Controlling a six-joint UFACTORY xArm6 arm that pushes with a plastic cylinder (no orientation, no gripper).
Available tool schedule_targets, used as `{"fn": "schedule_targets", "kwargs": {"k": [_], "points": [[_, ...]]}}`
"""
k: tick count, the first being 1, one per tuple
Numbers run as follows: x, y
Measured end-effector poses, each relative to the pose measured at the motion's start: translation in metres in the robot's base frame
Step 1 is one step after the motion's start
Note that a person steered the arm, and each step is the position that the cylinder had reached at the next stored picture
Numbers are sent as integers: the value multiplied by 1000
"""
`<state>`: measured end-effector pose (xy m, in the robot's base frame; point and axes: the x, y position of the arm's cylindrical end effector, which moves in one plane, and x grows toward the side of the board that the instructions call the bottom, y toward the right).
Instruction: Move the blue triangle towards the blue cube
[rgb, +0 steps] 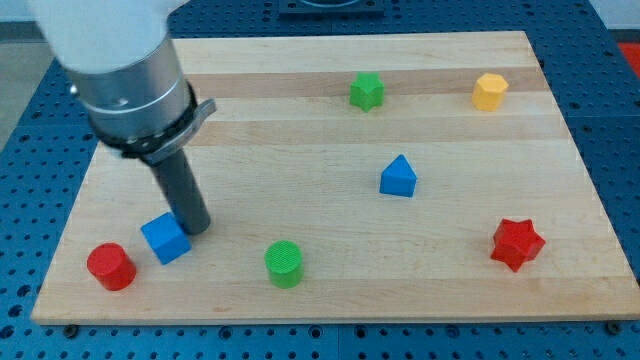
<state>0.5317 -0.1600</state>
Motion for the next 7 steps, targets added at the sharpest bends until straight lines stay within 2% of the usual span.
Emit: {"fn": "schedule_targets", "kwargs": {"k": [1, 2, 3, 4, 6, 7], "points": [[15, 1], [6, 77], [-25, 165], [-96, 229], [-111, 236], [-119, 302]]}}
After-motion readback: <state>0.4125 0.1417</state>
